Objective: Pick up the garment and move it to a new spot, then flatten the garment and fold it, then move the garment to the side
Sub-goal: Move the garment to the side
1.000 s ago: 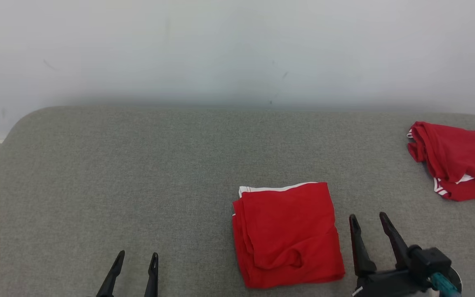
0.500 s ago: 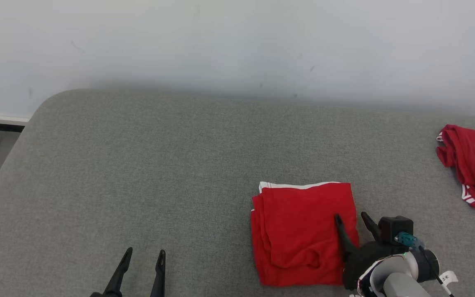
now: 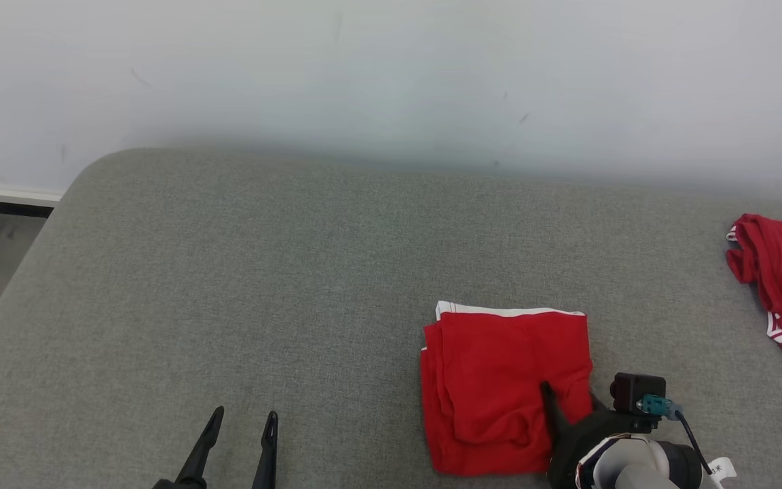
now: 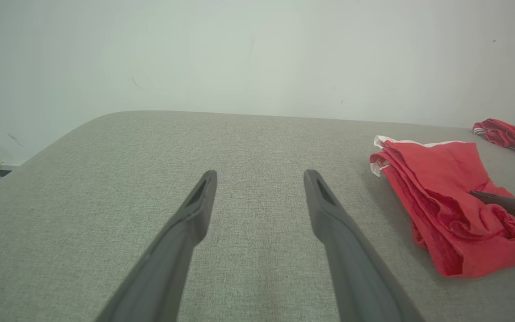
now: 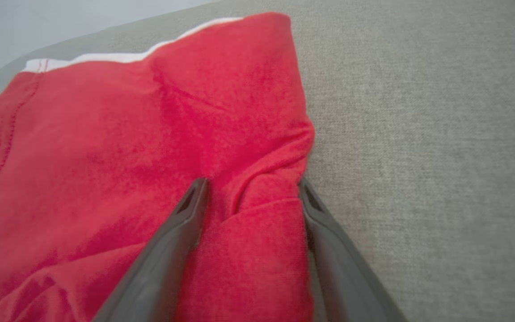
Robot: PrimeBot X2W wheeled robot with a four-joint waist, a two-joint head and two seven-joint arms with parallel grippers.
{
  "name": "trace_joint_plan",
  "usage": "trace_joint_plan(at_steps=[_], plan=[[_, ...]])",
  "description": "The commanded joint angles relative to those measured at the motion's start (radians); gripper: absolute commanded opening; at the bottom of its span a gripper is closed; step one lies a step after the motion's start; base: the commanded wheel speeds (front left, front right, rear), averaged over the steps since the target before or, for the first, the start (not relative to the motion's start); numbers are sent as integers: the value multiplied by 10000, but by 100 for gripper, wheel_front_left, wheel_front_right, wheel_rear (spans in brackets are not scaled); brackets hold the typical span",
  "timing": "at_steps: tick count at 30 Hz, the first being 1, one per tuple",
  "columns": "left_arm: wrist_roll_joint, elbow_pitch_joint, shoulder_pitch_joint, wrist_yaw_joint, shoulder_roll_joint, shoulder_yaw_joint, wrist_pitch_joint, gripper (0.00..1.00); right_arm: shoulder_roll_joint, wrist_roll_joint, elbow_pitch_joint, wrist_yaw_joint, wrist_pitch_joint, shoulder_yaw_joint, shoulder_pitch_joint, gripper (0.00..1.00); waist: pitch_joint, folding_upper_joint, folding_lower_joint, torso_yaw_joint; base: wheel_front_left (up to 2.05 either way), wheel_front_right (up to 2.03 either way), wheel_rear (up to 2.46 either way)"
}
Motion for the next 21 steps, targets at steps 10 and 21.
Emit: trace_joint_plan(at_steps=[10,21], plan=[[-150,-38,264,12,-1,235,-27,100,-721,677,-77,-15,-206,1010,-423,0,-112,0,-1,-415,0,0,0],[-127,-385,-351,12,-101,154,-28,100,-2834,108,-431,-15,72,2610,-2371,0,875,0,-1,-1468,0,0,0]])
